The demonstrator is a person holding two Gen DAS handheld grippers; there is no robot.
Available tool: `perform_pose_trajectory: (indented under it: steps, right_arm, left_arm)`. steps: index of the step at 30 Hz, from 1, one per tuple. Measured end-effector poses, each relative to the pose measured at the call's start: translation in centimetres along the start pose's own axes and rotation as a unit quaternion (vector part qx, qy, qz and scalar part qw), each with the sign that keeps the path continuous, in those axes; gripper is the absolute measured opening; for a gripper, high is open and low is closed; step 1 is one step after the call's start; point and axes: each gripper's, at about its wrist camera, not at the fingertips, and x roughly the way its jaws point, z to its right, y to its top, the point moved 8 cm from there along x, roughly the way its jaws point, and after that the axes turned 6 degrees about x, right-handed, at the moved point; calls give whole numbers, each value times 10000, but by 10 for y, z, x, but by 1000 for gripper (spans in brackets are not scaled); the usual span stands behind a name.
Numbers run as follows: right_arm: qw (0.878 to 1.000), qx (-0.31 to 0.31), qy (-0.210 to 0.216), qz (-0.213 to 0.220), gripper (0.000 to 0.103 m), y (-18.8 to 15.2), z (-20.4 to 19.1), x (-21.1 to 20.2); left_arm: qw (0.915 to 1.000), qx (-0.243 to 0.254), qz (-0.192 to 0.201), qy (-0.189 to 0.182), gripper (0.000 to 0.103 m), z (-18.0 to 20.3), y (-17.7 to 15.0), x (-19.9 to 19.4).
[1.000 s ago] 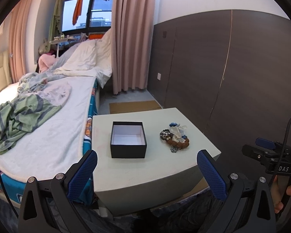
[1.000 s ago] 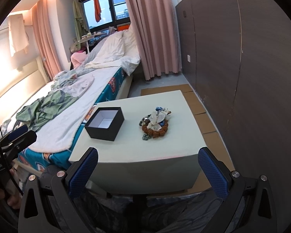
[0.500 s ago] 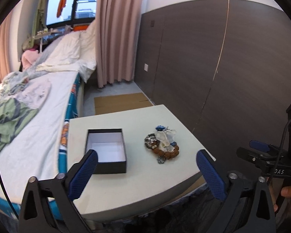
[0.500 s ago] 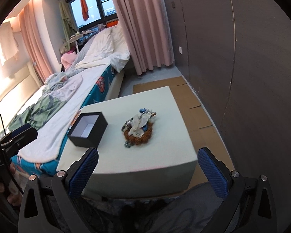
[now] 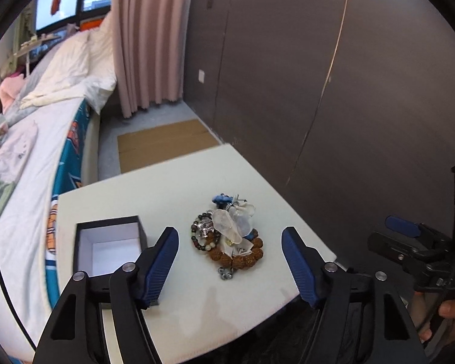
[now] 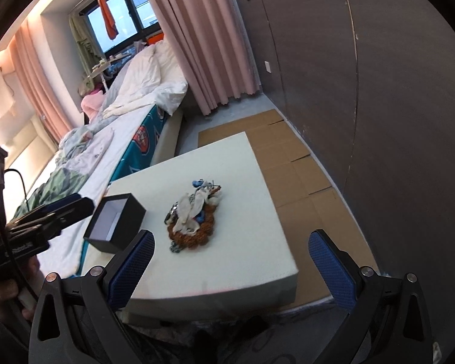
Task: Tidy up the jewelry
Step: 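Move the left gripper to the jewelry pile and grasp the white cloth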
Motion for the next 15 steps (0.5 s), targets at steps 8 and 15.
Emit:
perform_pose_trajectory:
  steps: [8,15]
  right_arm:
    - [9996,164,-193,-144,102,0,27,17]
    - [9986,365,-290,-243,102,-3,51,33]
  left_arm:
    - [9983,104,-556,-137,55,12,1,63]
    - [9933,251,-1131,22,51,12,-8,118]
